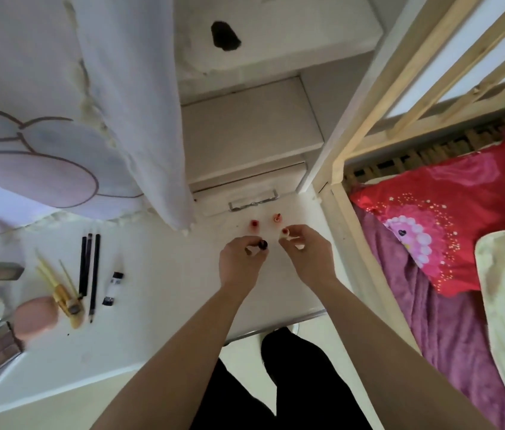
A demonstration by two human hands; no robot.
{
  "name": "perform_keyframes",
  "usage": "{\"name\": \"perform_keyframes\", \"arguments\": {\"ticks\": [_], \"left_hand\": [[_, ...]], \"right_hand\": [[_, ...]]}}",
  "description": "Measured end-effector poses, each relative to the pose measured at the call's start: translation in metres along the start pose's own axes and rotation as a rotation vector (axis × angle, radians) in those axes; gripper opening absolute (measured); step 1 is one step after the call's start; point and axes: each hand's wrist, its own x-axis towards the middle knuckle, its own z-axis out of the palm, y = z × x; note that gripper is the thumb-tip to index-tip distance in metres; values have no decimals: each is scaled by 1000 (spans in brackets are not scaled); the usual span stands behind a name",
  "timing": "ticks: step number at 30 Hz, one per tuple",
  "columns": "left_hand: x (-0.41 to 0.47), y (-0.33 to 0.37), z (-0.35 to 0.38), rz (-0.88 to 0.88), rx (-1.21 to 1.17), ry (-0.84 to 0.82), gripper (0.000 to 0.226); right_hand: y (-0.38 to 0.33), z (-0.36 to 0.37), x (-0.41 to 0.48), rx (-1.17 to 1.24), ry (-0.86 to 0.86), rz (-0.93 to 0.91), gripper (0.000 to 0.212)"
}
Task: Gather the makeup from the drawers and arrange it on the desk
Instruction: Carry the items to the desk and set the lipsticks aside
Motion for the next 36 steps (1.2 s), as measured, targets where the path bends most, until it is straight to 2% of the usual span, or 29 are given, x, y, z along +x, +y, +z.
{"name": "perform_keyframes", "arguments": {"ticks": [10, 15, 20, 23, 27, 30, 33, 36], "left_hand": [[11, -9, 21, 47, 84, 132, 18], [5, -15, 10, 33, 117, 69, 37], [-19, -41, -35, 47, 207, 52, 34], [-34, -66, -75, 59, 241, 115, 28], [-46, -106, -135, 56, 292, 217, 25], [-47, -136, -176, 27, 310, 295, 25], [-50, -166, -209, -17, 286, 373, 25], [-55, -188, -234, -62, 268, 366, 28]], "right_hand": [[14, 6, 16, -86, -39, -100, 23], [18, 8, 9, -129, -54, -36, 39], [20, 18, -29, -106, 2, 89, 16], [10, 41, -56, -85, 7, 98, 17], [-18, 93, -88, -39, -93, 45, 23], [-47, 142, -98, -42, -213, -35, 15], [-81, 188, -103, -84, -359, -163, 35], [-113, 223, -107, -210, -474, -281, 48]]}}
